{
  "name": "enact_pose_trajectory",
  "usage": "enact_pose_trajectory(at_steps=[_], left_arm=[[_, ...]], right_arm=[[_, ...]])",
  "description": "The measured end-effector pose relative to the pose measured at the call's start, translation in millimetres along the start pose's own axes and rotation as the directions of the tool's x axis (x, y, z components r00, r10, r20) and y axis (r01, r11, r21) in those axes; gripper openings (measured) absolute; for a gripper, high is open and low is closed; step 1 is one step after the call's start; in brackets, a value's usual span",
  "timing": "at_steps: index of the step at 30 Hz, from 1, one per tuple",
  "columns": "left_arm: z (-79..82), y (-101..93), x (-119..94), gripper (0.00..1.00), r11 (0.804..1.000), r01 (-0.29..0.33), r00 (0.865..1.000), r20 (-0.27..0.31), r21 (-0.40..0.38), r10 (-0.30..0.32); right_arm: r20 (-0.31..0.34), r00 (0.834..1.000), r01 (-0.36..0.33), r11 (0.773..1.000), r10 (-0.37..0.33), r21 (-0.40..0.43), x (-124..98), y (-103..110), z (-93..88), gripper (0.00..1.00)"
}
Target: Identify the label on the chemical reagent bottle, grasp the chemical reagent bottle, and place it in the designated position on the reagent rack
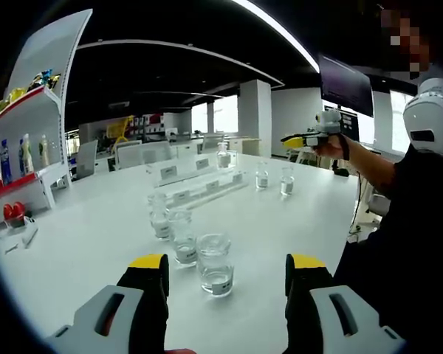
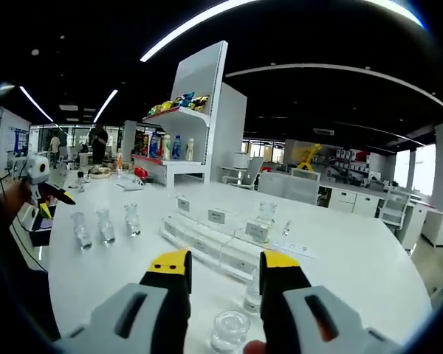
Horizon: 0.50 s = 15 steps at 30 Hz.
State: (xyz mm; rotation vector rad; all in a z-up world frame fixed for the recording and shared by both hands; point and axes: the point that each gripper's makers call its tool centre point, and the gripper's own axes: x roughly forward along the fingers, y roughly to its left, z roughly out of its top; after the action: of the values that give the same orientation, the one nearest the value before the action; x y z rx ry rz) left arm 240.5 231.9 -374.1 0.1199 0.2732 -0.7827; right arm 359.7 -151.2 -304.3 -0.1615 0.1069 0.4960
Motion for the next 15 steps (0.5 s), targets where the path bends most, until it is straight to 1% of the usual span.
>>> enact_pose_trajectory(at_steps=[5,9,12,15], left_arm=[[1.1,2.8,4.0,0.64,1.000,-0.007,1.000,0.007,-0.007,0.007],[3.8,2.1,7.4,0.64,1.000,-0.005,1.000,0.018,-0.009,0.006],[5.2,2.4,9.1,0.64,1.000,-0.009,1.000,0.027,-0.011,0.009],[5.6,2.9,10.0,0.64,1.000,-0.013,0.999,0.031,-0.014,0.013]], right_arm=[[0.010,1.000,0.010,1.000,-0.010,0.006,-14.2,2.8,-0.5,0.37],[0.009,0.999,0.040,0.999,-0.040,-0.013,-22.4,1.3,-2.8,0.36],[0.025,0.998,0.051,0.999,-0.051,0.009,-28.6,1.0,-2.1,0.36],[0.028,0.998,0.049,0.999,-0.049,0.020,-34.0,3.2,-3.7,0.36]])
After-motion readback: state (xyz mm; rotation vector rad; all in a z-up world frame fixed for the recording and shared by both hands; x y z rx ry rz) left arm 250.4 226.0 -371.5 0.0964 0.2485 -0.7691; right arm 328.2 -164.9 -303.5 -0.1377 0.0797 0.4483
